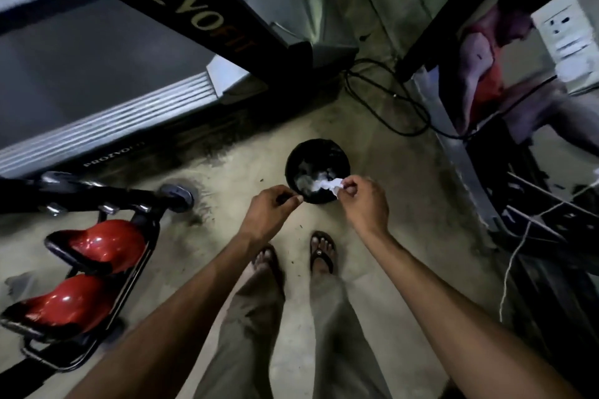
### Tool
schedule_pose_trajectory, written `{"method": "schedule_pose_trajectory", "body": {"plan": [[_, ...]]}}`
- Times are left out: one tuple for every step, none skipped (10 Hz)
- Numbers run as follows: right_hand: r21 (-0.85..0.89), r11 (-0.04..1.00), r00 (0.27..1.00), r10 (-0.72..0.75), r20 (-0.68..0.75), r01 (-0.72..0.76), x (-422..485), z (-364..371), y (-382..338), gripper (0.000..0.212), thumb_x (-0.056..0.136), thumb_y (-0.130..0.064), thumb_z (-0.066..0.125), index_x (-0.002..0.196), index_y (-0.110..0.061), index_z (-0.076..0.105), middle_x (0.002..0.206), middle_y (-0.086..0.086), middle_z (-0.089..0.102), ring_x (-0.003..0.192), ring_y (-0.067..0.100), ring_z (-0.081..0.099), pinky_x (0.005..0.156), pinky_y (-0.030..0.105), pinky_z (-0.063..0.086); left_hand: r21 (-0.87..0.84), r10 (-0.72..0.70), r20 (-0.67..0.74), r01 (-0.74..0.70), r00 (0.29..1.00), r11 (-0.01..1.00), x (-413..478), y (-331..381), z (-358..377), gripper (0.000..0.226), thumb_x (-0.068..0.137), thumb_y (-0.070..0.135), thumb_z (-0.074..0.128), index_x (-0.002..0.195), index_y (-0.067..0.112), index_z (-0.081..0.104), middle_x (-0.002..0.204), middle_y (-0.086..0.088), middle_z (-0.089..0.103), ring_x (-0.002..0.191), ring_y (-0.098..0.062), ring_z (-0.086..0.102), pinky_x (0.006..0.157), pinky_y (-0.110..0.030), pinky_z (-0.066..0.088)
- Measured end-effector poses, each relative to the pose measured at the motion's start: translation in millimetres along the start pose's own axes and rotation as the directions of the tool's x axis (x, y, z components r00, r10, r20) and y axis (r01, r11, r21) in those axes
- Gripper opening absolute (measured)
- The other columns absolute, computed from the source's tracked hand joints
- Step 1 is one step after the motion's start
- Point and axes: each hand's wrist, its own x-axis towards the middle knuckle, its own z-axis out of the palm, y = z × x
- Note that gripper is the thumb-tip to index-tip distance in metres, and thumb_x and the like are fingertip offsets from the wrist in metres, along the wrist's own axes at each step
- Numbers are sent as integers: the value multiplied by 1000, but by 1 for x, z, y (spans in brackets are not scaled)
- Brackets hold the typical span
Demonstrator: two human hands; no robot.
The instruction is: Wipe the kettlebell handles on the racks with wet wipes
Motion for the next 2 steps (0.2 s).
{"method": "schedule_pose_trajectory", "body": {"plan": [[-21,1000,999,12,30,-12,38,39,25,13,88,-28,76,96,-18,72,95,2,75,87,21,68,66,28,44,25,-10,29,9,1000,1000,36,-26,12,19,95,44,69,96,26,75,91,3,77,90,-15,72,86,-45,59],[-30,999,994,44,104,-41,66,72,43,23,90,-29,74,109,-17,73,106,2,77,97,22,72,76,29,52,72,-21,42,18,999,997,65,-46,17,19,95,42,69,94,24,75,90,1,76,88,-19,71,85,-46,59]]}}
